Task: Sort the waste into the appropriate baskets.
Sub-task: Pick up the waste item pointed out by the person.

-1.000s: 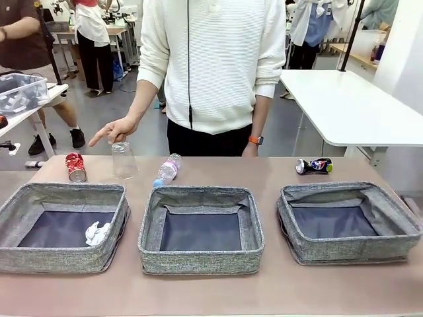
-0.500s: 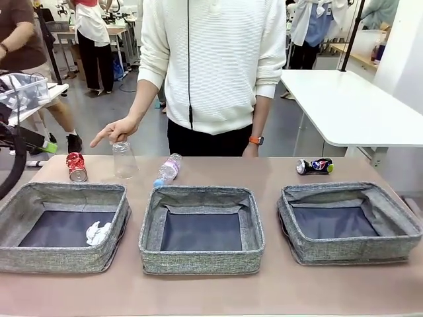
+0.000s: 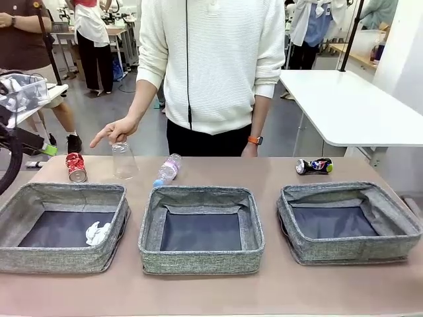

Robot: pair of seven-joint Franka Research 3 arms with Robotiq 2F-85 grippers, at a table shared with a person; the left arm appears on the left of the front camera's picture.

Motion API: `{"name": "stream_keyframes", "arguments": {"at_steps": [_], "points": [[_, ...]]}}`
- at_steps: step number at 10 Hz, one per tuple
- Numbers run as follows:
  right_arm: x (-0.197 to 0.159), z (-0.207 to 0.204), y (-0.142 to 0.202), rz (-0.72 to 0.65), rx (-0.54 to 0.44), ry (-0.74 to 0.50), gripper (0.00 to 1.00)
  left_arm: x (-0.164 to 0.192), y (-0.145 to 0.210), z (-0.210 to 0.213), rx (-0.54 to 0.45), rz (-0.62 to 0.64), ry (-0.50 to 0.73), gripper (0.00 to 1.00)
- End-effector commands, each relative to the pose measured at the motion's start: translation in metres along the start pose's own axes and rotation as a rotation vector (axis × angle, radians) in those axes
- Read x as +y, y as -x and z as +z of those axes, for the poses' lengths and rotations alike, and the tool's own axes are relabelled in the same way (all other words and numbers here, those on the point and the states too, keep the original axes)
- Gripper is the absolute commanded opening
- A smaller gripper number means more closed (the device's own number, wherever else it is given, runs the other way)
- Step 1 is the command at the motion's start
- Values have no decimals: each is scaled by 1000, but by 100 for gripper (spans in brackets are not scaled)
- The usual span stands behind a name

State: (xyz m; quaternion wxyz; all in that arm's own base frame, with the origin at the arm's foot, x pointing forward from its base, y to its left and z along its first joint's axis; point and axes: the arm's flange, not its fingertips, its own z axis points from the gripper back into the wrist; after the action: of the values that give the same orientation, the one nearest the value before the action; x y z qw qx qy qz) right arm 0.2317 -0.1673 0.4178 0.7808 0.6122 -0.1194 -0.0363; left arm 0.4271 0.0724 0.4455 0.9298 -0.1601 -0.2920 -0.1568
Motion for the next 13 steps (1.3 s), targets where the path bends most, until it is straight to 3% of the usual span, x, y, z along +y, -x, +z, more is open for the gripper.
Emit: {"name": "stream_keyframes", "arguments": {"at_steps": [1,2,4,6,10,13], "points": [[3,2,-2,-7,-10,3,100,14,-58,-51,126,199,-161,100],[3,2,-2,-7,-10,3,100,24,-82,-74,153,268,-212,100],[3,2,-2,-7,-10,3,100,36,-93,-98,196,340,-247,100],[3,2,-2,-7,-10,3,100,49,-90,-118,235,391,-356,100],[3,2,-2,-7,-10,3,100,58,-77,-146,269,406,-394,100],[3,2,-2,-7,-10,3,100,66,-60,-167,241,395,-402,100]]}}
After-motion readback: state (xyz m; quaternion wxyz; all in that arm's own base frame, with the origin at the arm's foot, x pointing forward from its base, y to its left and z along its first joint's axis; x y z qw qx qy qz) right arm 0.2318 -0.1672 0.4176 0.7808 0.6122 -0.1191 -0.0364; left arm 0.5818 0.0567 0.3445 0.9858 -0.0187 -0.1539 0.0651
